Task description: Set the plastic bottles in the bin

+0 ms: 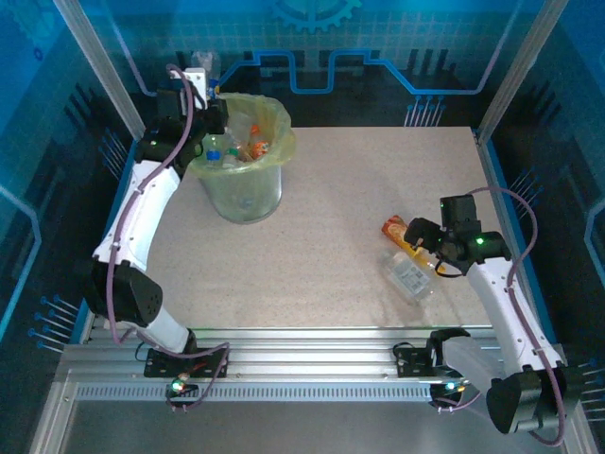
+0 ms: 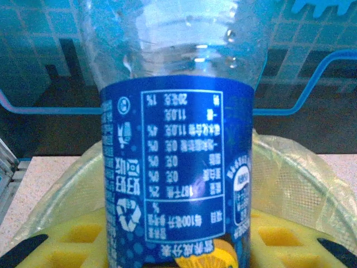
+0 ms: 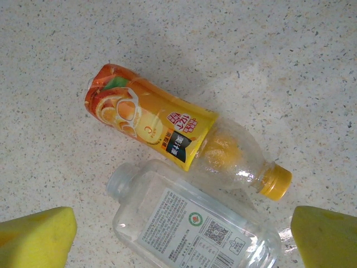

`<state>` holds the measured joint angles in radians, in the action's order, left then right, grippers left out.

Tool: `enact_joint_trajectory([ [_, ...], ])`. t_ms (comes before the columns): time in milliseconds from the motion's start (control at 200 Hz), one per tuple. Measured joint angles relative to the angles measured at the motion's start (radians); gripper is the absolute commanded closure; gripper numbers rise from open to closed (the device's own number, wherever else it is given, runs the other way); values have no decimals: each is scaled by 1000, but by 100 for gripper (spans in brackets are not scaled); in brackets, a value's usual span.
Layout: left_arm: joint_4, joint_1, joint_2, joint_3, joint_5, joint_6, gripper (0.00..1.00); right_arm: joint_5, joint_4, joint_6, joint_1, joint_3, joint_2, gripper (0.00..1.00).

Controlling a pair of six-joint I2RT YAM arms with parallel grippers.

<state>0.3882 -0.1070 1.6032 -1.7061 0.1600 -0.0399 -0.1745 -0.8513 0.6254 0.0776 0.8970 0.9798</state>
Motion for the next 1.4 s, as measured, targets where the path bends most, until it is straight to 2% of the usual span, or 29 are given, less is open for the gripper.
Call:
enact_joint_trajectory([
  [470, 211, 12, 157, -125, -27, -13, 52, 0, 0, 3, 0, 0, 0, 0],
  [605, 281, 14, 198, -177, -27, -16, 39, 0, 0, 3, 0, 0, 0, 0],
  [770, 341, 14, 217, -204, -27, -23, 12, 0, 0, 3, 0, 0, 0, 0],
  [825, 357, 14, 217, -212, -27, -27, 9, 0, 0, 3, 0, 0, 0, 0],
  [1086, 354, 14, 215, -267, -26, -40, 11, 0, 8, 3, 0, 0, 0, 0],
  [1401, 292, 14, 215, -302, -16, -85, 34, 0, 8, 3, 0, -1, 0, 0],
])
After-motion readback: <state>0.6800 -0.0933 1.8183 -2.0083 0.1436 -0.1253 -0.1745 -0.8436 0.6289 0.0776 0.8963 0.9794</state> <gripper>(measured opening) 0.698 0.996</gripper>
